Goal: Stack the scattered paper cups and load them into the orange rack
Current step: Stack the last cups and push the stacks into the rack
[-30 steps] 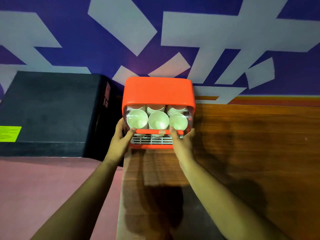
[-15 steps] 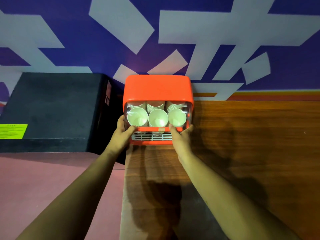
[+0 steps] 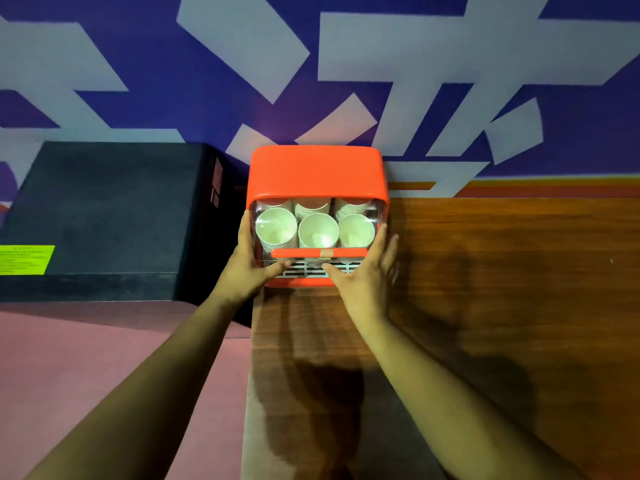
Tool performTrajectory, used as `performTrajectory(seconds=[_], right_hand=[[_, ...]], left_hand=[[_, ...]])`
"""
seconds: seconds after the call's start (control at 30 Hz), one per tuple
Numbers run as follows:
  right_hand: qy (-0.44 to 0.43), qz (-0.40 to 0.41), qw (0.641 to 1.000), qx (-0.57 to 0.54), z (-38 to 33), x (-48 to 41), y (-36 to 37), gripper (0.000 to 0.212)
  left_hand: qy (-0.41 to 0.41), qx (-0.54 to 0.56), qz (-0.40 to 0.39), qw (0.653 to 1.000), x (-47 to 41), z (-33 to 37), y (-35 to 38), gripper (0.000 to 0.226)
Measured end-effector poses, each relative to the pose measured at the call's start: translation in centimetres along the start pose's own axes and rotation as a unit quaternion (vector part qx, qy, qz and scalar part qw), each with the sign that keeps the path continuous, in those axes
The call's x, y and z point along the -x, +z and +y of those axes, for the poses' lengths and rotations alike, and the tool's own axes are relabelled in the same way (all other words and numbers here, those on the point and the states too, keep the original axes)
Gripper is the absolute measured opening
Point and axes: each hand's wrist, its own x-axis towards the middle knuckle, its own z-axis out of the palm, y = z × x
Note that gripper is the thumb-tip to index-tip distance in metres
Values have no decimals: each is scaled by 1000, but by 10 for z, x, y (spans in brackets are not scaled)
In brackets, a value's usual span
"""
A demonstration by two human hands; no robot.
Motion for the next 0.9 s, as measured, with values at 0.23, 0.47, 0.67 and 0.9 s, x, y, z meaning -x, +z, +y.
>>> performTrajectory(seconds=[0.23,0.47,0.67,0.9], right_hand=[[-59,61,987,137,-10,-3,29,119],[-35,101,984,141,-16,-11,44,106],[-100,58,991,70,13,0,36,119],[-35,33,997,-57,31,3,17,92]], left_hand=[[9,-28,18,999,4,-6,3,110],[34,-29,26,999,0,-10,4,109],[2,32,48,998,6,-17,10,84],[-16,17,47,999,10,-31,12,91]])
